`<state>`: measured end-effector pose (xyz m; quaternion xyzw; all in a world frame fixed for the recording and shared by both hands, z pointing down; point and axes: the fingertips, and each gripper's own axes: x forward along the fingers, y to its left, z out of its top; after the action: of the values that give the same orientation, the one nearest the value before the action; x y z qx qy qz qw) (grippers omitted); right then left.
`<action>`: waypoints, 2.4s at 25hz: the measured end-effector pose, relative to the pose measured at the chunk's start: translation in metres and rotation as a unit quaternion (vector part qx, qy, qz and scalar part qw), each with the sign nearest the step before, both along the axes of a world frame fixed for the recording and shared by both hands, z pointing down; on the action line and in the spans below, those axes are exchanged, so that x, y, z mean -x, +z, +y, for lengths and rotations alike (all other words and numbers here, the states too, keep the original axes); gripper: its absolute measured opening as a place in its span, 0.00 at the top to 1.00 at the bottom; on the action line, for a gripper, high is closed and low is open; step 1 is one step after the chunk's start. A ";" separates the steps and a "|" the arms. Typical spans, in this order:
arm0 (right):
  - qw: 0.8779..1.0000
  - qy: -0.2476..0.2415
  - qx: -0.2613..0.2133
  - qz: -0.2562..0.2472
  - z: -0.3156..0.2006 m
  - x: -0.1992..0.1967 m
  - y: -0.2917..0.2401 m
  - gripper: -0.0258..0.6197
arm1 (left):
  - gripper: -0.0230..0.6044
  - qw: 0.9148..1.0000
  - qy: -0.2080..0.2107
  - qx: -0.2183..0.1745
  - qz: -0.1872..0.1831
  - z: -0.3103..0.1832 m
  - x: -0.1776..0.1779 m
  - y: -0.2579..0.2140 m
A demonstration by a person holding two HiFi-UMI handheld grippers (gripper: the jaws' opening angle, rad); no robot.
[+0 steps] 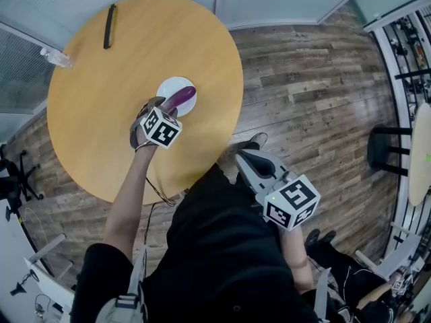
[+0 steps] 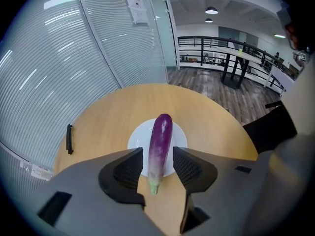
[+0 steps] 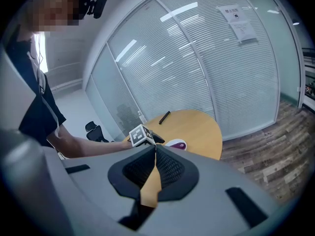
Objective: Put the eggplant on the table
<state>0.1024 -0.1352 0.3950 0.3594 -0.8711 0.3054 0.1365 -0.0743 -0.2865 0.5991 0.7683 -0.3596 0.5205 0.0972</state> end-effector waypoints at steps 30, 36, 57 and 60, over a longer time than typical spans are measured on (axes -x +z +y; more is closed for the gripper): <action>0.999 0.035 0.010 -0.003 0.112 -0.046 0.006 0.93 | 0.94 0.983 0.059 0.060 0.166 0.237 -0.128 -0.035; 0.999 0.035 -0.008 -0.017 0.166 -0.064 -0.004 0.93 | 0.94 0.961 0.147 0.015 0.235 0.330 -0.179 -0.098; 0.992 -0.019 -0.052 -0.115 0.240 -0.012 -0.021 0.93 | 0.94 0.885 -0.040 0.011 0.464 0.436 -0.141 -0.198; 0.989 -0.050 -0.056 -0.127 0.242 0.029 -0.028 0.93 | 0.94 0.885 -0.052 -0.008 0.463 0.432 -0.114 -0.214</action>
<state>0.0731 0.1067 0.3673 0.2809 -0.9139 0.2924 0.0193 0.0402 0.1455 0.3855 0.9027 -0.3175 0.0969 0.2737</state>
